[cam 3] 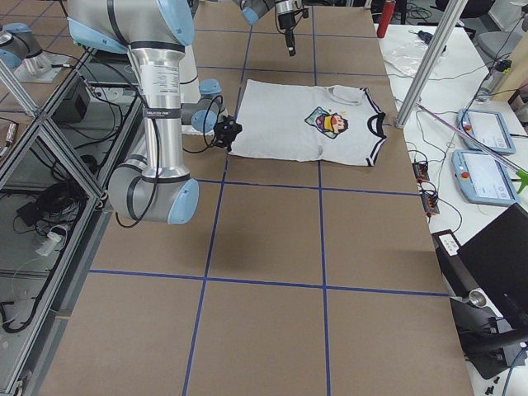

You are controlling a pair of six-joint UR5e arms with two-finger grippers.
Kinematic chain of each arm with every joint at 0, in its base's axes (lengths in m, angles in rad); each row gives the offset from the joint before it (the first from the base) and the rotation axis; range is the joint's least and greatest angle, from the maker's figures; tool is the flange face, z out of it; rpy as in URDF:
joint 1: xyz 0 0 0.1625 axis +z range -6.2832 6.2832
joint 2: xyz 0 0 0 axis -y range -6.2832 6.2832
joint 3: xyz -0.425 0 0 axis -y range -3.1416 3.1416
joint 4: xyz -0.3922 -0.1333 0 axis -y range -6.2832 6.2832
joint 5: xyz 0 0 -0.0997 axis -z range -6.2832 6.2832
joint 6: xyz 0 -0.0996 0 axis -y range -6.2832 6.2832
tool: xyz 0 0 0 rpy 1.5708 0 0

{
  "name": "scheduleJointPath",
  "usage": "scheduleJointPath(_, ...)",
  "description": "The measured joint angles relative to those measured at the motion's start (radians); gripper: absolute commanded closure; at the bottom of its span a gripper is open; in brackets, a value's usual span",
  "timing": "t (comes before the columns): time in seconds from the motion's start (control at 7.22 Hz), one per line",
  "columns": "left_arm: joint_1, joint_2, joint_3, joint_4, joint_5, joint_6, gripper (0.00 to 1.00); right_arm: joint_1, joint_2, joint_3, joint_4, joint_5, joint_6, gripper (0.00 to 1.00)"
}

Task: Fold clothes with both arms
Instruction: 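Move both grippers down to the shirt hem corners nearest the robot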

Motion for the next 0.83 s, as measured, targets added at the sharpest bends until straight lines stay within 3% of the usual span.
scheduleJointPath(0.42, 0.199, 0.091, -0.082, 0.023, 0.095, -0.264, 0.05, 0.009, -0.002, 0.058, 0.0, 0.06, -0.006, 1.0)
scheduleJointPath(0.83, 0.398, 0.196, -0.122, 0.067, 0.269, -0.457, 0.05, 0.063, 0.001, 0.066, 0.0, 0.137, -0.018, 1.0)
